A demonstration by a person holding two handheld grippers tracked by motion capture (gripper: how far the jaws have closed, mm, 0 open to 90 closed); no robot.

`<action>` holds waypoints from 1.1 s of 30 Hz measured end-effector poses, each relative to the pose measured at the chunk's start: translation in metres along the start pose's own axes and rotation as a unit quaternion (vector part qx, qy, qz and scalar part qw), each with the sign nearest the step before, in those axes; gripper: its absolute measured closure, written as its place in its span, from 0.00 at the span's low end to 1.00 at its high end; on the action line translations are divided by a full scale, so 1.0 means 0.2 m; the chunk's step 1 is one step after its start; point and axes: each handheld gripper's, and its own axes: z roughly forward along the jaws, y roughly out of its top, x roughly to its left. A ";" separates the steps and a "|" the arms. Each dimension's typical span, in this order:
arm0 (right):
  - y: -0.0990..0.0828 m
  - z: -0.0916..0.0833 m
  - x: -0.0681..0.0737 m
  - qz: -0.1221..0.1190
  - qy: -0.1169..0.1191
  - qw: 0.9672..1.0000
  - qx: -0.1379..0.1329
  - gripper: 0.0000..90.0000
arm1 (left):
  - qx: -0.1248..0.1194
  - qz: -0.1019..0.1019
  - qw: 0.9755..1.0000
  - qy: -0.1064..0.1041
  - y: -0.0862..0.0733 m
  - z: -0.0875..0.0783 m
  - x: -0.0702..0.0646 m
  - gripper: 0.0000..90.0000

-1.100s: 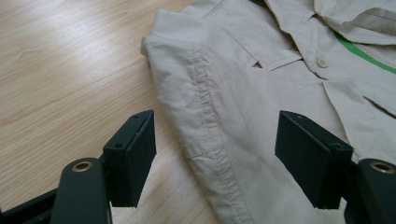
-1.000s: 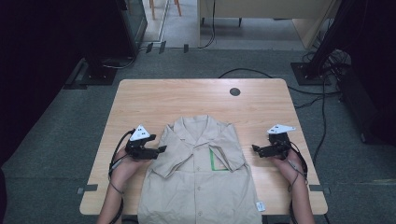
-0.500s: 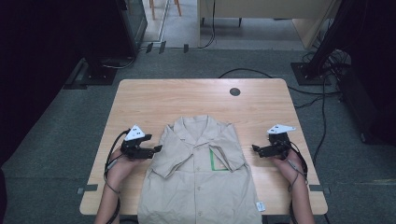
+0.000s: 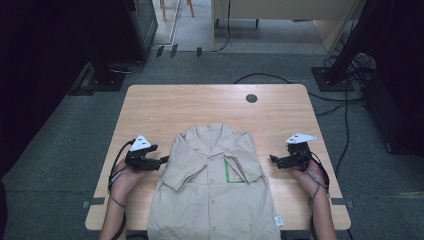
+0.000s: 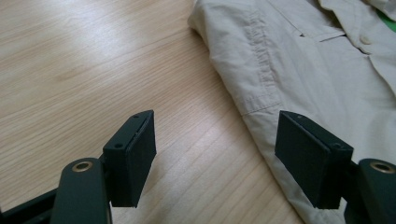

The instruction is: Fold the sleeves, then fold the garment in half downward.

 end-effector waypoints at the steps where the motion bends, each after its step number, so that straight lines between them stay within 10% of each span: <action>1: 0.00 0.00 0.00 0.000 0.000 1.000 0.000 0.03 | 0.001 -0.001 1.000 0.003 0.00 0.00 0.00 0.32; 14: -0.01 -0.01 0.03 0.018 -0.019 1.000 -0.004 0.07 | 0.026 0.016 0.999 0.041 -0.03 0.04 0.00 0.32; 33: 0.03 -0.03 0.05 0.032 -0.030 0.999 0.017 0.26 | 0.025 -0.011 0.998 0.060 -0.02 0.05 0.01 0.30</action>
